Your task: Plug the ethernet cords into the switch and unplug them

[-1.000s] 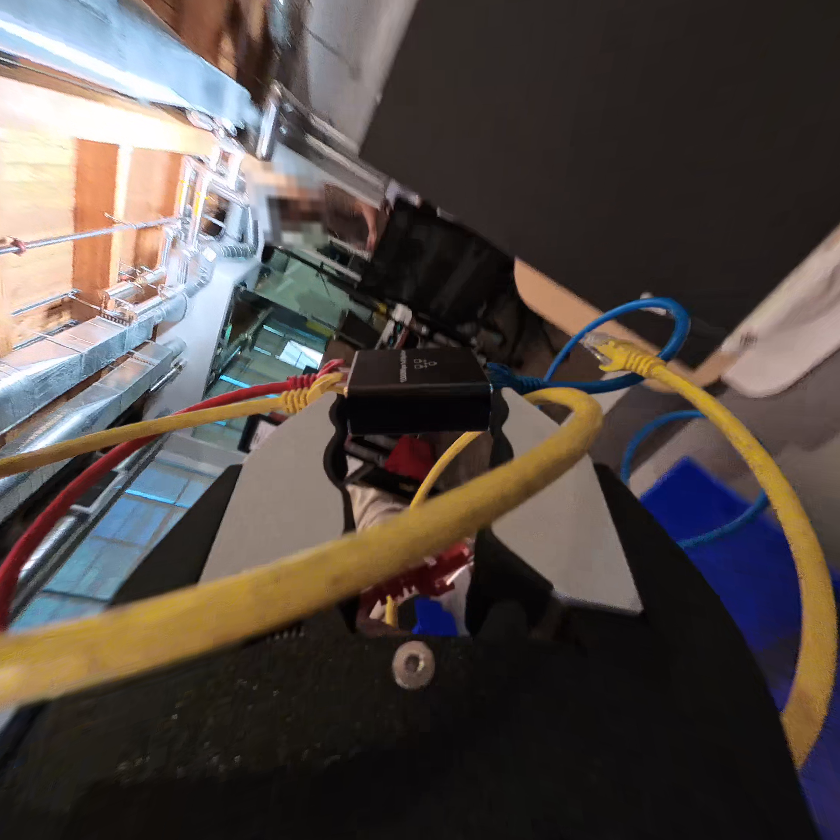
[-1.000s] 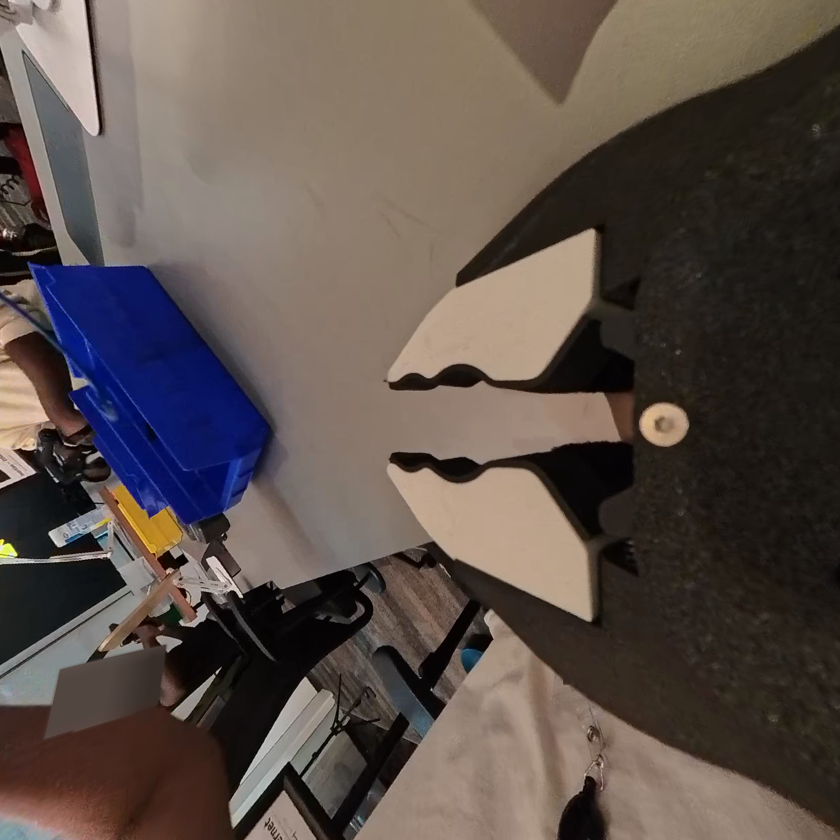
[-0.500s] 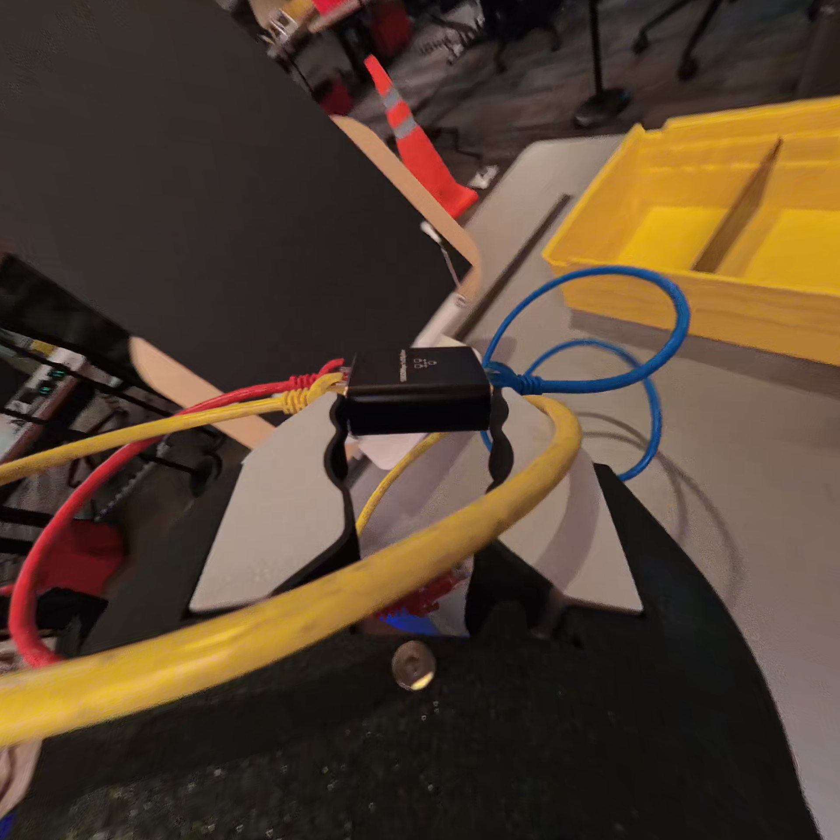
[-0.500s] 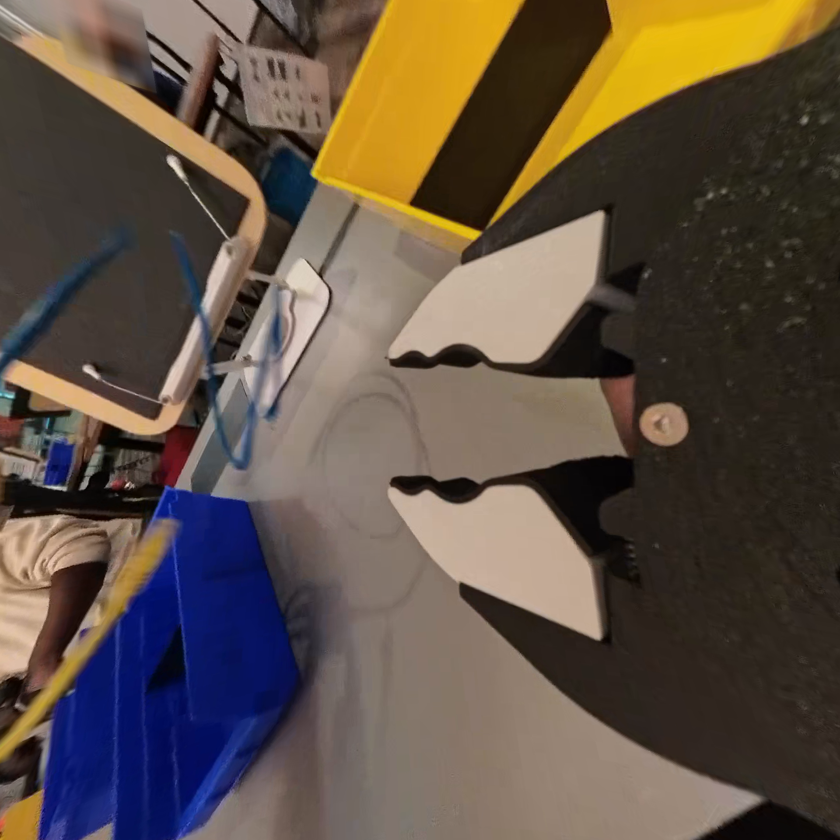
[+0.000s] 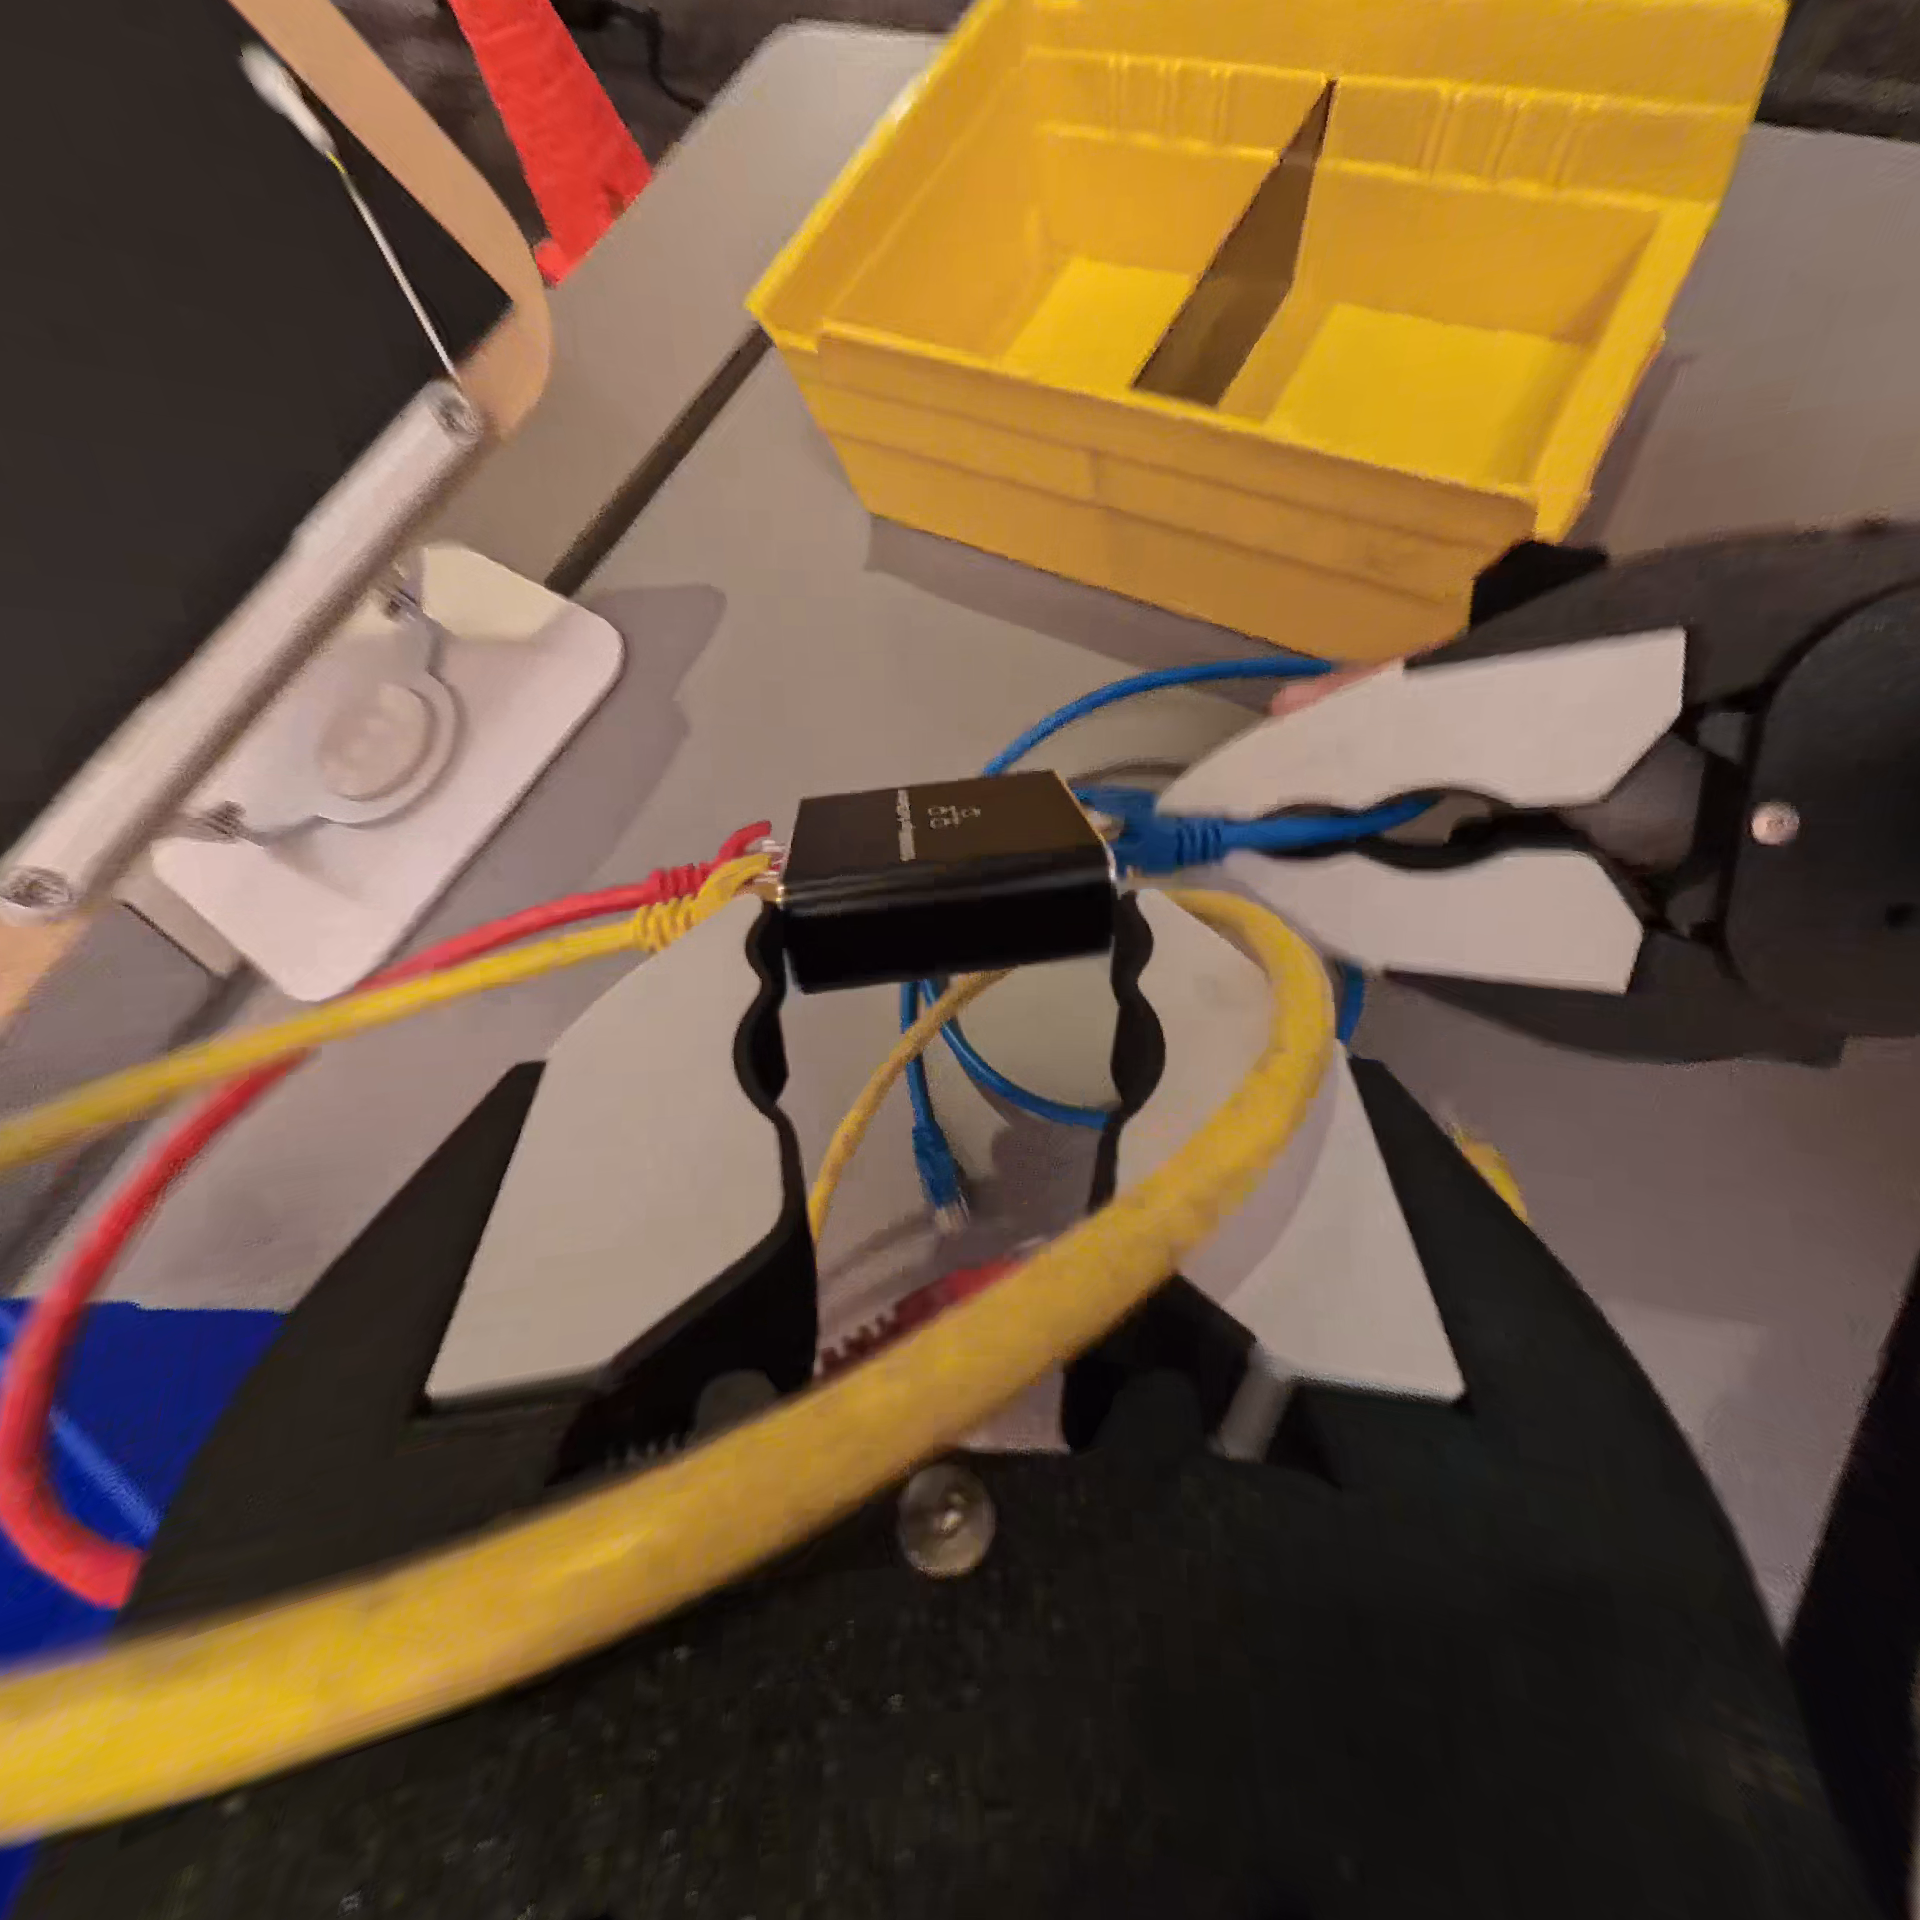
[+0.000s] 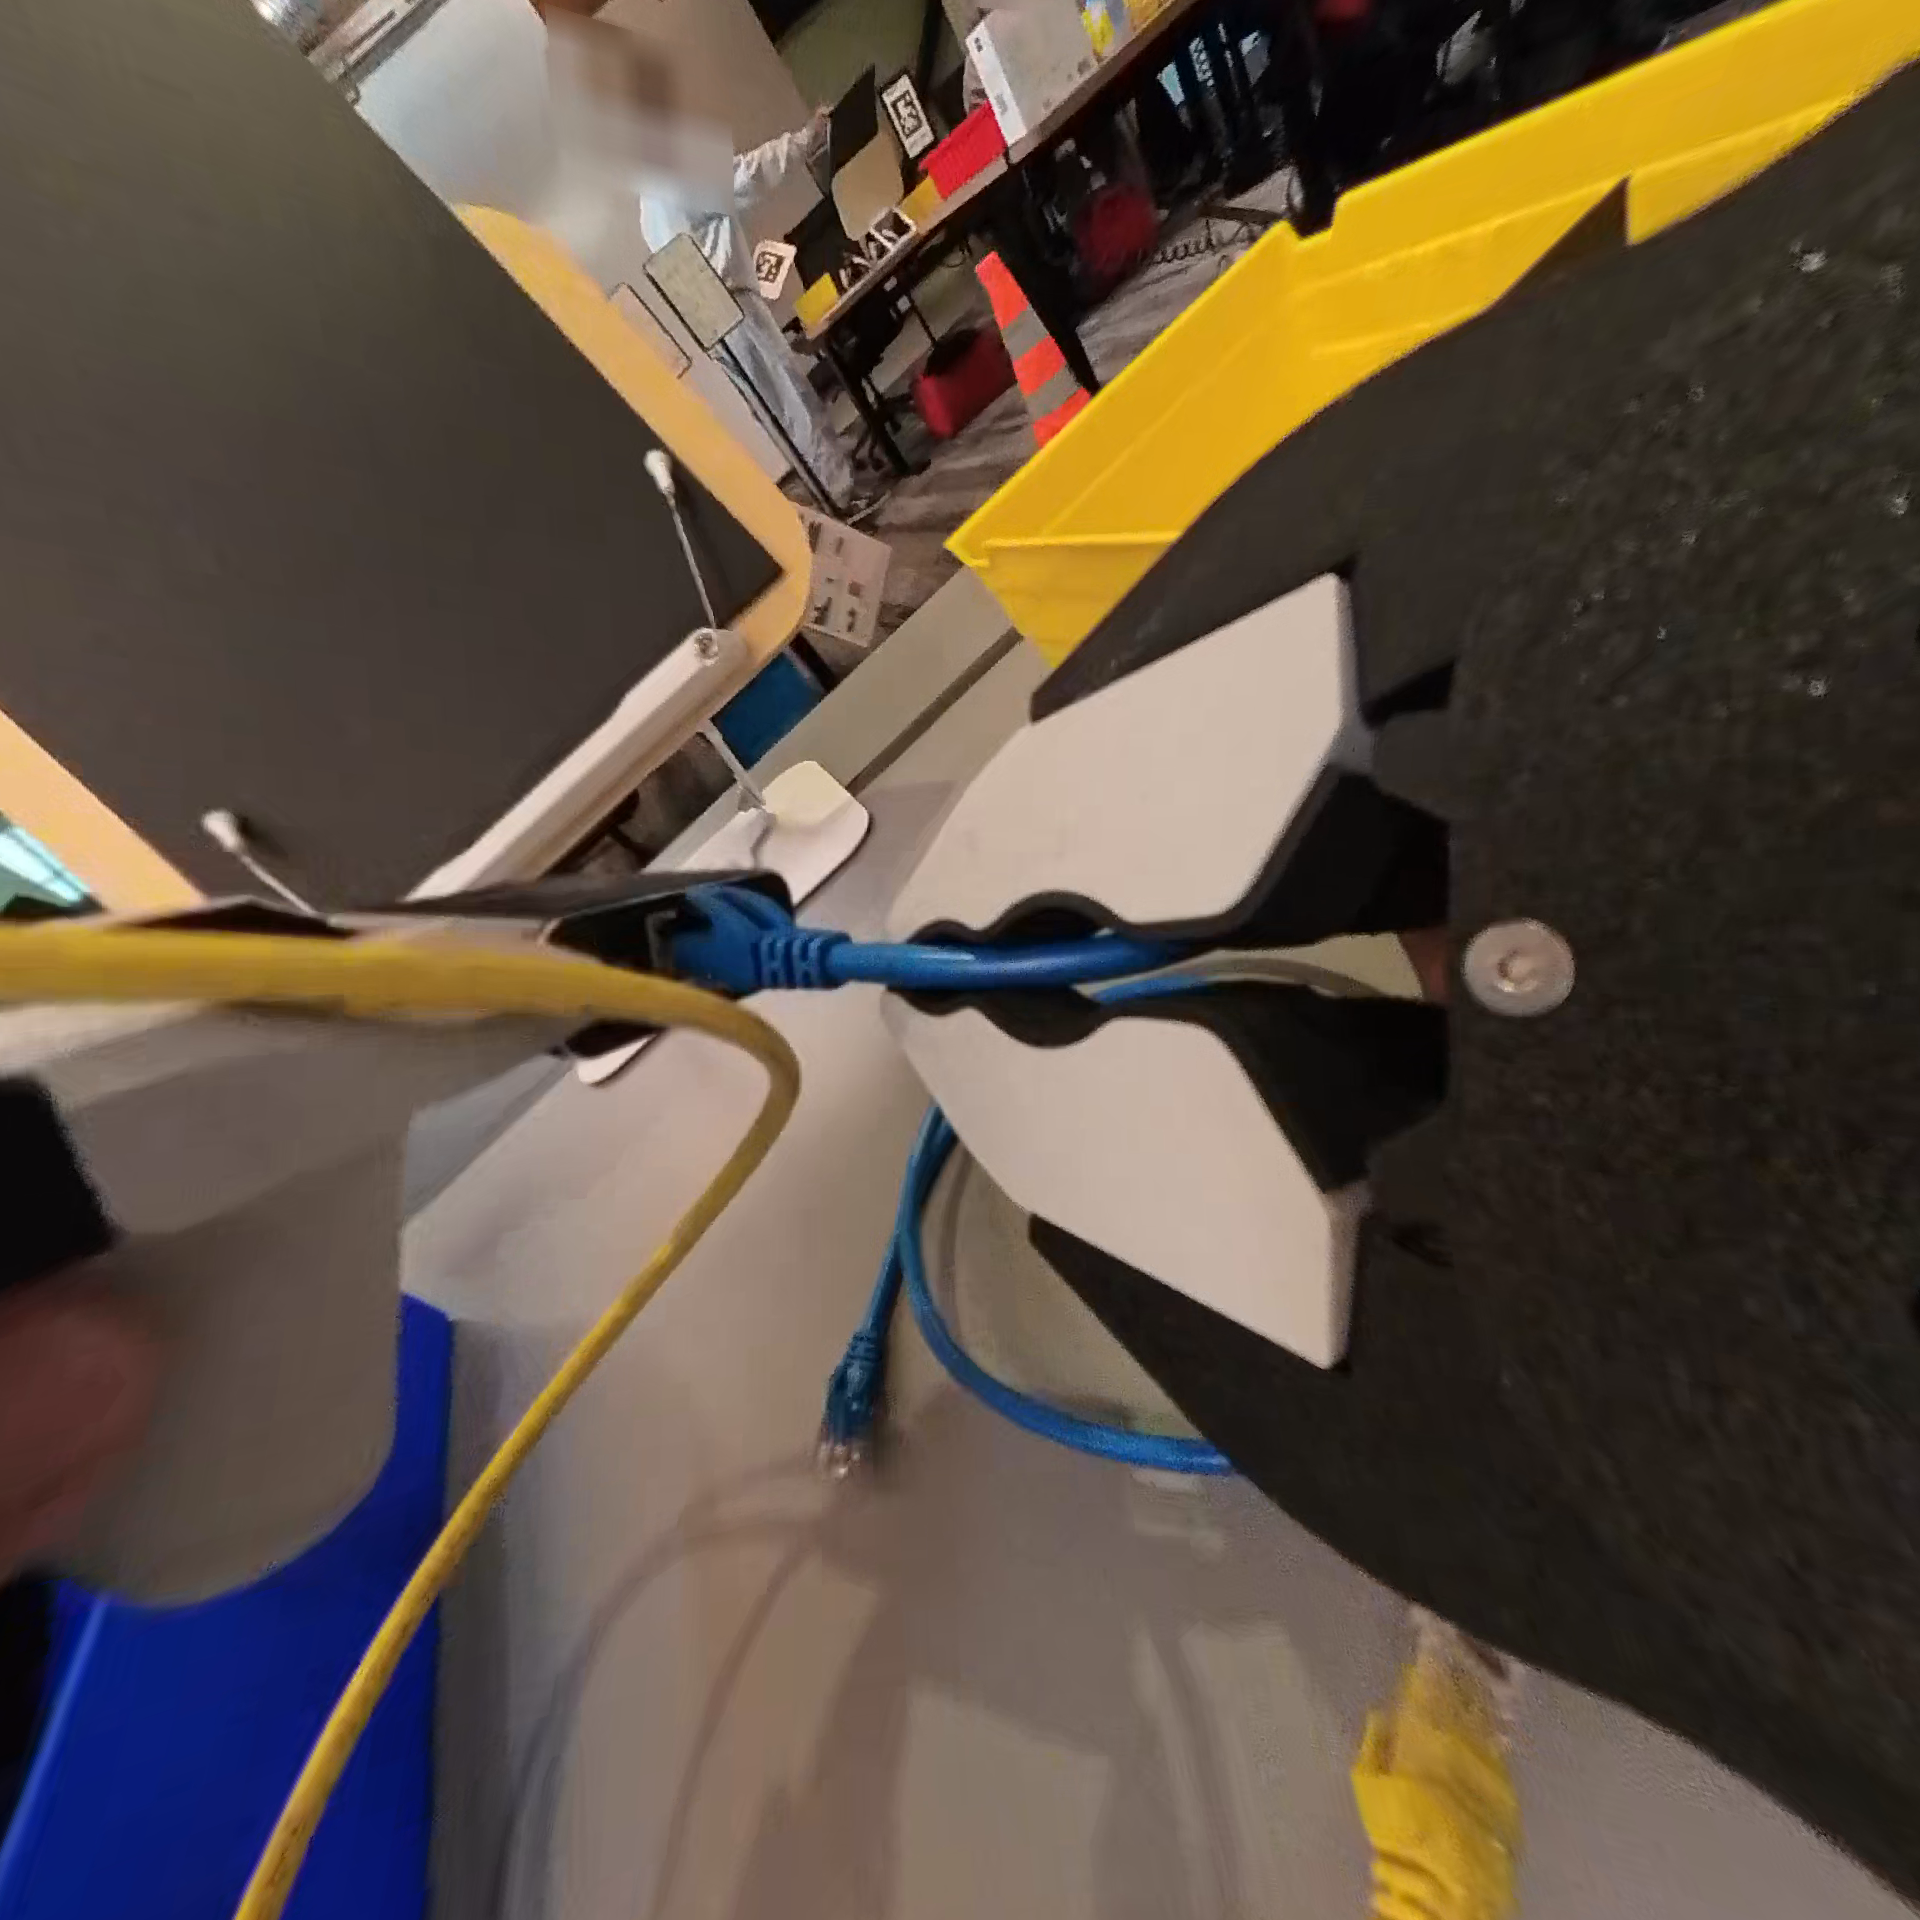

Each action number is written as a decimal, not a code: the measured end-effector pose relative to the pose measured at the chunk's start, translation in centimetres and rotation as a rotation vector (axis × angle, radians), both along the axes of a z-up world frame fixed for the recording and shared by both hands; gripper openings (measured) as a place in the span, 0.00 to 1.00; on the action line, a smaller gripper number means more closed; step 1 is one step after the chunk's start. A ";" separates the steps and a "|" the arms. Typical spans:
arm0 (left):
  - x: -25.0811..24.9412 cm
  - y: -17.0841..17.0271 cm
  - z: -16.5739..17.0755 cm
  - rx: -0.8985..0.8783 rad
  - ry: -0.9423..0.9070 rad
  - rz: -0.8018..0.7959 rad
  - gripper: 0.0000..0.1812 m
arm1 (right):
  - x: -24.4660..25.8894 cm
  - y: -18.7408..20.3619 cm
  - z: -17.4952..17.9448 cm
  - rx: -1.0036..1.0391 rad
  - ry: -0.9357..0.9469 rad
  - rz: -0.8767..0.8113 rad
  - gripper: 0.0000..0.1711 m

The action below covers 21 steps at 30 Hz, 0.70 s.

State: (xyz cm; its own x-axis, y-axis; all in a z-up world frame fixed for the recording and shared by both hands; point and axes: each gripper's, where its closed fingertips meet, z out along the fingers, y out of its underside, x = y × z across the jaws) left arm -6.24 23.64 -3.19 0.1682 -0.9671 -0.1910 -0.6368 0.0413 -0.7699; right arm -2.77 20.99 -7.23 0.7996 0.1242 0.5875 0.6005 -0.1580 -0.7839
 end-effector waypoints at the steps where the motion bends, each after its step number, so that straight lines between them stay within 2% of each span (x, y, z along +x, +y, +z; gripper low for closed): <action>1: -0.3 -0.1 -0.7 -0.031 0.002 -0.006 0.33 | 0.6 -0.1 -0.5 -0.029 -0.005 -0.020 0.01; 4: -1.9 -1.3 -1.7 -0.111 -0.082 -0.018 0.34 | 2.1 0.0 -2.1 -0.148 0.046 -0.049 0.01; 8: -5.5 -5.3 -4.0 -0.256 -0.125 -0.046 0.33 | 3.3 -0.1 -3.1 -0.207 0.032 -0.071 0.01; 10: -7.4 -6.9 -4.6 -0.267 -0.134 -0.045 0.31 | 3.2 -0.1 -3.1 -0.212 0.037 -0.057 0.01; 14: -8.8 -6.4 -2.2 -0.100 -0.135 -0.068 0.31 | 1.5 -0.5 -3.2 -0.234 0.001 0.056 0.01; 17: -7.6 -5.7 -0.2 0.067 -0.116 -0.200 0.31 | -0.4 -1.1 -2.8 -0.277 0.049 0.169 0.01; 21: -5.7 -4.2 -2.4 0.240 0.099 -0.366 0.33 | -2.3 -2.3 -1.5 -0.293 0.060 0.306 0.01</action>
